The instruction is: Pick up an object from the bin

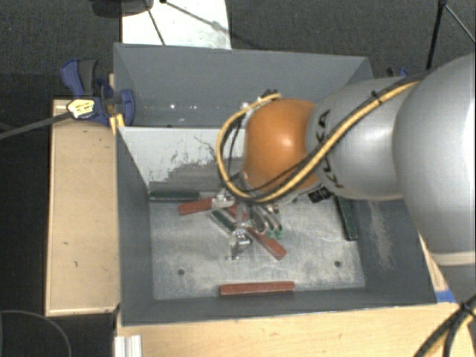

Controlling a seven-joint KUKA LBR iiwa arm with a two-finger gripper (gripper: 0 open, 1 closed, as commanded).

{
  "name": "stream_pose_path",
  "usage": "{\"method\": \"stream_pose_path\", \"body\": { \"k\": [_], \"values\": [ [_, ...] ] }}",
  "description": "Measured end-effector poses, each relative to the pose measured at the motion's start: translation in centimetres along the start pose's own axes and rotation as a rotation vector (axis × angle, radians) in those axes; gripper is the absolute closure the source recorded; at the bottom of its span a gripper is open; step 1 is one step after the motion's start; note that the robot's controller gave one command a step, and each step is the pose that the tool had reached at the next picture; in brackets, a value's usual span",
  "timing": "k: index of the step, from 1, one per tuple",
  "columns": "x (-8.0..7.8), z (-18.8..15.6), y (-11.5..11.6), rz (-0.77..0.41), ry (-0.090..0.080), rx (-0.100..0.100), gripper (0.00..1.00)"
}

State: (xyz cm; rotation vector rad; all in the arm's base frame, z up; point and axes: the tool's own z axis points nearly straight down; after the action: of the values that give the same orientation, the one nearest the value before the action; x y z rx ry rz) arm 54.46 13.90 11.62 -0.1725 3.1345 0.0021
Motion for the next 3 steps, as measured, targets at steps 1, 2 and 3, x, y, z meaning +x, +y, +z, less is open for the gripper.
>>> {"method": "stream_pose_path", "body": {
  "k": [1,2,3],
  "values": [
    [-4.4,3.6,-5.8,-0.059,-0.027,-0.008,1.00],
    [-4.4,3.6,-5.8,-0.059,-0.027,-0.008,1.00],
    [-3.8,-16.6,-3.6,-0.090,-0.009,0.000,1.00]
  ]
}}
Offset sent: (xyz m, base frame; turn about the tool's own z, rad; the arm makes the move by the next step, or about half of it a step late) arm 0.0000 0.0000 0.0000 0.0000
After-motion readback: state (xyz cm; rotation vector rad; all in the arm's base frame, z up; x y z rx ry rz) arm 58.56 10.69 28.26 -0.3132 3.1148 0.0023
